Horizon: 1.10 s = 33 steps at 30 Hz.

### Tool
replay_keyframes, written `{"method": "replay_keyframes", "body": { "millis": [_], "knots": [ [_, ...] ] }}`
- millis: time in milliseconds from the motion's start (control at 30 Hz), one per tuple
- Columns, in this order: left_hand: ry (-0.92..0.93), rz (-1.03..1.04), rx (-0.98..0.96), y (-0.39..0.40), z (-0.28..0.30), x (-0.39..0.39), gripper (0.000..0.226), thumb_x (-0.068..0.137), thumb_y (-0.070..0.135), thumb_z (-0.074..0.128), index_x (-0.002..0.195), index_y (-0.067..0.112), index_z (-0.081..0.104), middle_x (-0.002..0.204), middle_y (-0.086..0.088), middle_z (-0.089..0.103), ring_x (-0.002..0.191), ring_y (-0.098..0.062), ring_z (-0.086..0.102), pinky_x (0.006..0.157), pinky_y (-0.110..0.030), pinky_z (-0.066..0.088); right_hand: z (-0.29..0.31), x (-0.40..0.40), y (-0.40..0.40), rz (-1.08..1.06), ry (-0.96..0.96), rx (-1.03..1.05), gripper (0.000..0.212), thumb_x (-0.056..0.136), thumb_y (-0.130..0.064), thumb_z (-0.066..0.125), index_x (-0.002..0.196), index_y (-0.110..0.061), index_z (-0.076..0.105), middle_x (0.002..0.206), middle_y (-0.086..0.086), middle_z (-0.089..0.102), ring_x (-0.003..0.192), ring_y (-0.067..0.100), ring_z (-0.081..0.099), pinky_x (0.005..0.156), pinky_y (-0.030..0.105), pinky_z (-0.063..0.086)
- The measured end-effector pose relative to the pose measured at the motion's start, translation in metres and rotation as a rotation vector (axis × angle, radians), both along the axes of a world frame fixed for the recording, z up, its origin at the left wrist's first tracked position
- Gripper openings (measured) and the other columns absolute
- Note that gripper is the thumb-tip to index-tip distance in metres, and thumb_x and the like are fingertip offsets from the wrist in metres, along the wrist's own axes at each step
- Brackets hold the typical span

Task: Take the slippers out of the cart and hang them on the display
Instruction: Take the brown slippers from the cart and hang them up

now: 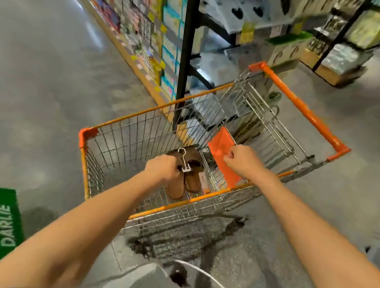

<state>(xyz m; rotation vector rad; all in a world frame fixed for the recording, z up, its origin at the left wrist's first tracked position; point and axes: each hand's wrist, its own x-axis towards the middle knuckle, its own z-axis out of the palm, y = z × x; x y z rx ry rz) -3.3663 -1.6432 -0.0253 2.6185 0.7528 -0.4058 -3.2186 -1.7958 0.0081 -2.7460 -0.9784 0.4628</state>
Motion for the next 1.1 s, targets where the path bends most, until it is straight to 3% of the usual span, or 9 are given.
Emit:
{"method": "replay_keyframes", "body": {
  "millis": [100, 267, 433, 567, 667, 767, 900, 1000, 1100],
  "knots": [
    [0.061, 0.051, -0.045, 0.014, -0.018, 0.018, 0.027, 0.093, 0.03, 0.047, 0.1, 0.009, 0.062, 0.103, -0.013, 0.066, 0.096, -0.032, 0.063, 0.073, -0.035, 0.048, -0.027, 0.022, 0.024, 0.035, 0.074, -0.041, 0.038, 0.081, -0.015, 0.052, 0.049, -0.016, 0.032, 0.065, 0.018, 0.047, 0.067, 0.027, 0.048, 0.061, 0.033, 0.032],
    [0.106, 0.091, -0.099, 0.045, -0.042, 0.056, 0.025, 0.093, 0.027, 0.048, 0.093, 0.005, 0.061, 0.097, -0.014, 0.065, 0.092, -0.032, 0.063, 0.07, -0.035, 0.05, -0.055, 0.048, 0.043, 0.061, 0.114, -0.104, 0.041, 0.083, -0.018, 0.055, 0.049, -0.017, 0.033, 0.069, 0.016, 0.05, 0.07, 0.025, 0.048, 0.065, 0.038, 0.043],
    [0.14, 0.027, -0.129, 0.049, -0.054, 0.091, 0.025, 0.092, 0.024, 0.047, 0.1, 0.005, 0.062, 0.098, -0.011, 0.063, 0.094, -0.032, 0.062, 0.068, -0.035, 0.046, -0.068, 0.086, 0.049, 0.016, 0.153, -0.124, 0.043, 0.085, -0.014, 0.054, 0.05, -0.017, 0.03, 0.069, 0.013, 0.044, 0.073, 0.022, 0.043, 0.063, 0.036, 0.033],
    [0.166, 0.035, -0.178, 0.048, -0.078, 0.108, 0.023, 0.093, 0.022, 0.045, 0.094, 0.007, 0.063, 0.099, -0.013, 0.064, 0.091, -0.032, 0.062, 0.066, -0.033, 0.043, -0.092, 0.115, 0.065, -0.026, 0.188, -0.122, 0.043, 0.085, -0.014, 0.052, 0.048, -0.016, 0.031, 0.061, 0.013, 0.041, 0.069, 0.024, 0.043, 0.062, 0.032, 0.03],
    [0.178, 0.071, -0.248, 0.048, -0.106, 0.11, 0.022, 0.094, 0.023, 0.043, 0.084, 0.009, 0.057, 0.093, -0.013, 0.064, 0.086, -0.032, 0.061, 0.067, -0.034, 0.044, -0.118, 0.129, 0.089, -0.019, 0.218, -0.182, 0.04, 0.086, -0.012, 0.05, 0.048, -0.014, 0.035, 0.06, 0.016, 0.047, 0.069, 0.028, 0.049, 0.061, 0.034, 0.033],
    [0.218, 0.141, -0.326, 0.049, -0.135, 0.107, 0.03, 0.095, 0.025, 0.041, 0.073, 0.009, 0.052, 0.079, -0.011, 0.057, 0.074, -0.029, 0.058, 0.066, -0.033, 0.046, -0.148, 0.134, 0.114, -0.001, 0.308, -0.207, 0.037, 0.087, -0.011, 0.048, 0.051, -0.013, 0.041, 0.071, 0.024, 0.06, 0.076, 0.035, 0.062, 0.065, 0.037, 0.046],
    [0.295, 0.212, -0.425, 0.051, -0.172, 0.102, 0.034, 0.095, 0.03, 0.043, 0.079, 0.004, 0.059, 0.077, -0.012, 0.061, 0.071, -0.029, 0.062, 0.067, -0.034, 0.054, -0.194, 0.138, 0.134, -0.012, 0.408, -0.247, 0.036, 0.088, -0.012, 0.047, 0.053, -0.012, 0.042, 0.06, 0.017, 0.054, 0.066, 0.032, 0.061, 0.047, 0.027, 0.038],
    [0.315, 0.271, -0.485, 0.055, -0.191, 0.106, 0.034, 0.096, 0.029, 0.044, 0.082, 0.003, 0.06, 0.077, -0.011, 0.063, 0.071, -0.027, 0.064, 0.07, -0.037, 0.058, -0.223, 0.142, 0.143, 0.015, 0.462, -0.329, 0.042, 0.092, -0.017, 0.048, 0.051, -0.012, 0.041, 0.05, 0.007, 0.043, 0.066, 0.031, 0.057, 0.048, 0.022, 0.034],
    [0.287, 0.342, -0.5, 0.061, -0.206, 0.119, 0.038, 0.096, 0.033, 0.043, 0.079, 0.004, 0.06, 0.078, -0.015, 0.065, 0.071, -0.031, 0.065, 0.07, -0.038, 0.058, -0.248, 0.149, 0.15, -0.001, 0.472, -0.359, 0.041, 0.091, -0.017, 0.05, 0.051, -0.013, 0.042, 0.05, 0.007, 0.042, 0.053, 0.028, 0.047, 0.049, 0.024, 0.037]
  ]
}}
